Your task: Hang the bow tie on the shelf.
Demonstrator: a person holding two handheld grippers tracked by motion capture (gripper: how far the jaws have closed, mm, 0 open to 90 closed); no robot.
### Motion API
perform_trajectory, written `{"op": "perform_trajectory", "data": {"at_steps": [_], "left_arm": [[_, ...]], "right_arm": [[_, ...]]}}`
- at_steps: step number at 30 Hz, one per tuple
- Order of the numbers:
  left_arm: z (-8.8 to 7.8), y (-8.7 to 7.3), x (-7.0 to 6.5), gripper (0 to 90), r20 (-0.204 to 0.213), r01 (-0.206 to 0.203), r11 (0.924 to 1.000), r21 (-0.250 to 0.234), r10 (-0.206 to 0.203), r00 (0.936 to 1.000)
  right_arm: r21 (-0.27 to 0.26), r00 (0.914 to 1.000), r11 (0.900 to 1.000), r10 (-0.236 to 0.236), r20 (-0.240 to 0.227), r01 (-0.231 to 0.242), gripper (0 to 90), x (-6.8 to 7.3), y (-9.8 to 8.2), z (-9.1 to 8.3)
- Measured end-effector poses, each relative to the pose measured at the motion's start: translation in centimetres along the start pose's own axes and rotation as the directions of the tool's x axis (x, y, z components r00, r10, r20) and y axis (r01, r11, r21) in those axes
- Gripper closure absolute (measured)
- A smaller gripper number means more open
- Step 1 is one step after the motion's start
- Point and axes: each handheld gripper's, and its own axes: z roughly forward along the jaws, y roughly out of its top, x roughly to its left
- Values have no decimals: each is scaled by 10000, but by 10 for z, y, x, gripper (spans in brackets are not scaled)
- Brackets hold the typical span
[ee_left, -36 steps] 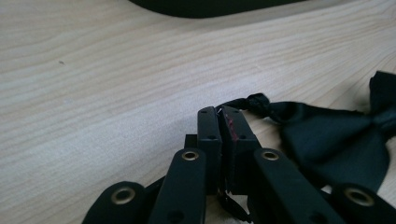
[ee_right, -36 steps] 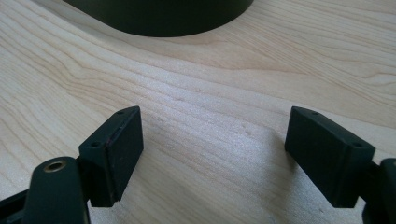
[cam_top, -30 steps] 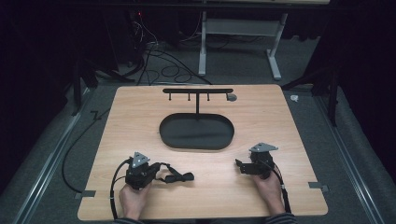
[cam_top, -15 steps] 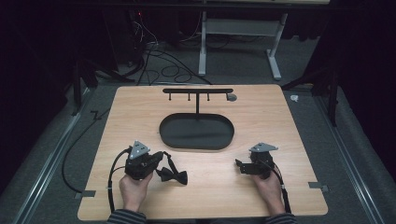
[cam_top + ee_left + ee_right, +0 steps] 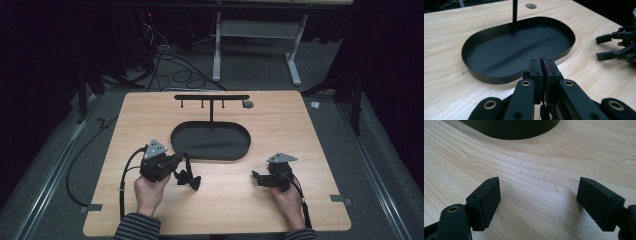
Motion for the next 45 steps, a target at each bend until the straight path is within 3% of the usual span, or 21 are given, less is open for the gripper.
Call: {"op": "perform_trajectory", "data": {"at_steps": [25, 32, 45], "left_arm": [[31, 51, -6, 867, 931, -302, 9994, -165, 316, 9952], [39, 72, -5, 866, 831, -530, 9983, -253, 549, 9950], [54, 89, 1, 866, 555, -568, 9981, -226, 579, 9968]], "right_arm": [[2, 10000, 10000, -19, -10, 19, 204, 0, 0, 0], [-4, 10000, 10000, 3, -9, -3, 205, 0, 0, 0], [9, 10000, 10000, -9, -18, 9, 205, 0, 0, 0]]}}
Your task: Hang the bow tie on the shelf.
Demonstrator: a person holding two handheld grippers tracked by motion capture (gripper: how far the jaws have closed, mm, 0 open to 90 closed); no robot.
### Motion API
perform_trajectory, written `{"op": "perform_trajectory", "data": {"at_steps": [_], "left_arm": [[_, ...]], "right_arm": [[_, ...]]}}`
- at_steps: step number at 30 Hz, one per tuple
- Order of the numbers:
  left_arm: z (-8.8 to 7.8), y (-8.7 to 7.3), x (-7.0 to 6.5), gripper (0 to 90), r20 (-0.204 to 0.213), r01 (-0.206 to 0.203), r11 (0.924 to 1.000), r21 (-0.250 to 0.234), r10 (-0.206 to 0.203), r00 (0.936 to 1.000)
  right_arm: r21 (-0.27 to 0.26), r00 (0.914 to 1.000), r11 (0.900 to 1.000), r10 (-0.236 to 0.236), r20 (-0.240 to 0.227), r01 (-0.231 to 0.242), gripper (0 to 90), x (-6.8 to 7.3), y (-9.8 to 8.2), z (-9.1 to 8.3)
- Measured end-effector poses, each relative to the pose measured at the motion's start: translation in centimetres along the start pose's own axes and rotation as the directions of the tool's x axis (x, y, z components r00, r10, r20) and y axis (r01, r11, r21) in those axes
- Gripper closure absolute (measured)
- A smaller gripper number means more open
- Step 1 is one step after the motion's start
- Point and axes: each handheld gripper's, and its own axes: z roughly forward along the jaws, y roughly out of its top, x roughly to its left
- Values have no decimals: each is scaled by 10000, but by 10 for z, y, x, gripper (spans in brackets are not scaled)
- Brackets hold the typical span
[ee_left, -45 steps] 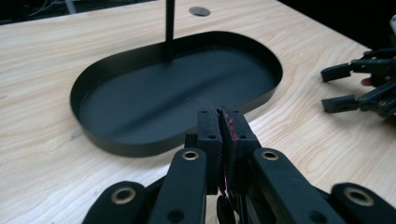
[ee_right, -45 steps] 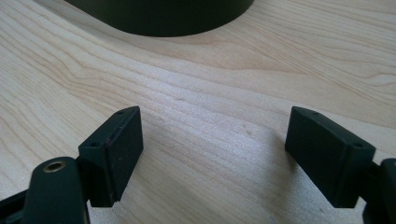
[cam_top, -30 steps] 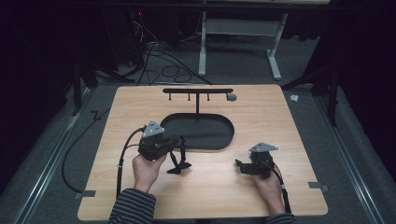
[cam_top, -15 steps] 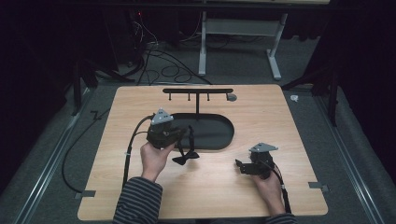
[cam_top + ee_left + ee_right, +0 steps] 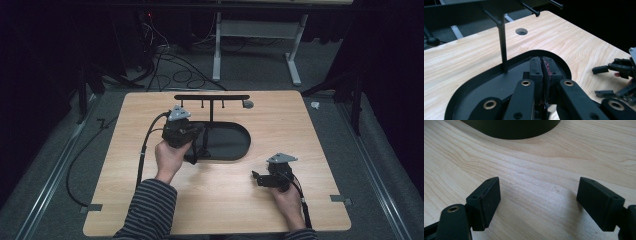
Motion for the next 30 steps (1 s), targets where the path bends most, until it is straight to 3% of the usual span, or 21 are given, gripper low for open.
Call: {"op": "perform_trajectory", "data": {"at_steps": [4, 19, 30], "left_arm": [[4, 6, 3, 868, -60, 90, 9999, -59, -90, 9999], [15, 37, 9, 868, -724, -201, 9994, -267, 181, 9972], [22, 45, 17, 868, -1289, -202, 9994, -272, 165, 9915]], "right_arm": [[0, 10000, 10000, -8, -13, 8, 205, 0, 0, 0], [-14, 10000, 10000, -41, -28, 41, 205, 0, 0, 0], [-8, 10000, 10000, -56, -40, 56, 205, 0, 0, 0]]}}
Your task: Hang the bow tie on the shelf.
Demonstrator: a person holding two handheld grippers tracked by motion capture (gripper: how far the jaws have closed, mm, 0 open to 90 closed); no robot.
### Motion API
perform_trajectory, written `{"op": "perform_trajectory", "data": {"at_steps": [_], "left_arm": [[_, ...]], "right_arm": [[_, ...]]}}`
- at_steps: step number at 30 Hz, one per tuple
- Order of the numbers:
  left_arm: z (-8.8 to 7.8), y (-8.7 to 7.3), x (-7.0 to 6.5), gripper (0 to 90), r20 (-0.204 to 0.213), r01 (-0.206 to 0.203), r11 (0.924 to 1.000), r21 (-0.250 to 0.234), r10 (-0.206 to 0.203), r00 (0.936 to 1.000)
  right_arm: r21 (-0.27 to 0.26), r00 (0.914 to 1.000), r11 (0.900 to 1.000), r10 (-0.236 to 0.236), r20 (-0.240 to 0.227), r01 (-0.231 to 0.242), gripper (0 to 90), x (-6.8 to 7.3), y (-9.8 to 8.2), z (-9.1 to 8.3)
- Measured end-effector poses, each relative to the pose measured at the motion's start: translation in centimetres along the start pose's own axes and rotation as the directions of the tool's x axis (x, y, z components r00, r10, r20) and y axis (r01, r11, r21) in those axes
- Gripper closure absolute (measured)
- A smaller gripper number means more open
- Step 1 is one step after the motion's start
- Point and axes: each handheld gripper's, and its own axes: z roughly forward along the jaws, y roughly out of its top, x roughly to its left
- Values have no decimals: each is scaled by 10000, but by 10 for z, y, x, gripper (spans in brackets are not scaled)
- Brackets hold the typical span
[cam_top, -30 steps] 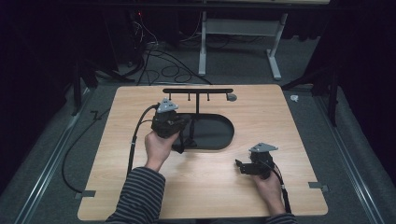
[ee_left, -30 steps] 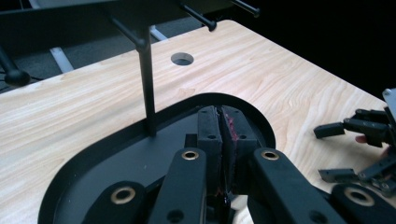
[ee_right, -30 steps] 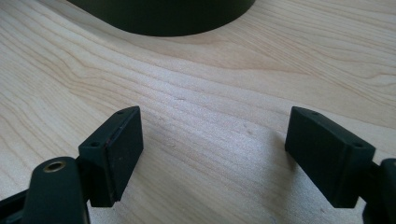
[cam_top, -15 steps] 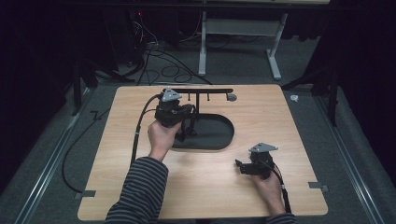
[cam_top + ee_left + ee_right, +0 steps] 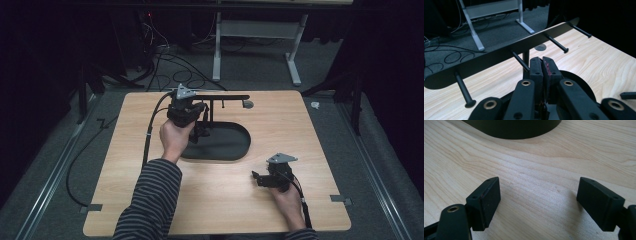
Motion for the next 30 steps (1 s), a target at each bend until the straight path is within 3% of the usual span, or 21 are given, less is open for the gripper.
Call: {"op": "perform_trajectory", "data": {"at_steps": [11, 21, 30], "left_arm": [[11, -3, 15, 862, -485, 421, 9991, 109, -415, 9980], [11, -4, 10, 827, -685, 112, 9995, 280, -92, 9976], [5, -8, 9, 768, -536, 179, 9997, 177, -169, 9984]], "right_arm": [[0, 10000, 10000, -2, -10, 2, 205, 0, 0, 0], [-5, 10000, 10000, -16, -21, 16, 205, 0, 0, 0], [-5, 10000, 10000, -14, -21, 14, 205, 0, 0, 0]]}}
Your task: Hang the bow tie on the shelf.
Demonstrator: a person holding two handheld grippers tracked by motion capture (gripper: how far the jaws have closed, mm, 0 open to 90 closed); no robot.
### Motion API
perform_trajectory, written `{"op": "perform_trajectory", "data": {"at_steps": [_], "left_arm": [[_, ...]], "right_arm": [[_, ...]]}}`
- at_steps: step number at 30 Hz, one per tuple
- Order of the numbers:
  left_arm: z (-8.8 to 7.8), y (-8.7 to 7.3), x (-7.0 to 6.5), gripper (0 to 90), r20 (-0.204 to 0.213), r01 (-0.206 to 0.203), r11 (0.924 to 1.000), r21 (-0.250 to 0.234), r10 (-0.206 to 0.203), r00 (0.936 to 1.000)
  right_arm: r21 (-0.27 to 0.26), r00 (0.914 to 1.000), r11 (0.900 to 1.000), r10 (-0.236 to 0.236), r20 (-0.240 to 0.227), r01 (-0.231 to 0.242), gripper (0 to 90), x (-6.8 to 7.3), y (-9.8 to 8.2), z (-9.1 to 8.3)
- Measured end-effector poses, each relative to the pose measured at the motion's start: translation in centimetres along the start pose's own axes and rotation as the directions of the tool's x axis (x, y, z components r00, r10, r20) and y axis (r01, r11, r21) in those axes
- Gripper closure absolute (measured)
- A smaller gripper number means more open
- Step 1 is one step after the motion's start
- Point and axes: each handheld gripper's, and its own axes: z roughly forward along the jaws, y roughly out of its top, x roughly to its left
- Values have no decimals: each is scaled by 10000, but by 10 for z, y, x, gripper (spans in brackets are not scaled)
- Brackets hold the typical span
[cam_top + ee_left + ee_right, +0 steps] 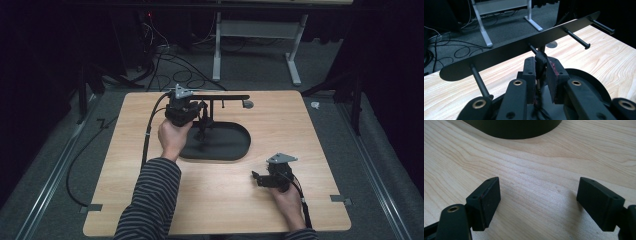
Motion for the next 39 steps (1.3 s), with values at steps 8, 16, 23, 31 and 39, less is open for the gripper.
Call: {"op": "perform_trajectory", "data": {"at_steps": [8, 16, 23, 31, 39], "left_arm": [[-10, -1, -6, 717, -84, -352, 9992, -170, 351, 9993], [-14, -5, -9, 660, 176, -325, 9994, -106, 327, 9993], [-25, -9, -9, 604, 366, -196, 9996, -226, 204, 9991], [-34, -16, -9, 537, 418, -90, 9995, -315, 103, 9991], [-40, -23, -7, 513, 514, 42, 9994, -343, -24, 9987]], "right_arm": [[0, 10000, 10000, 5, -1, -5, 205, 0, 0, 0], [1, 10000, 10000, 4, -1, -4, 205, 0, 0, 0], [1, 10000, 10000, 4, -2, -4, 205, 0, 0, 0], [4, 10000, 10000, 11, -3, -11, 205, 0, 0, 0], [7, 10000, 10000, 13, 1, -13, 205, 0, 0, 0]]}}
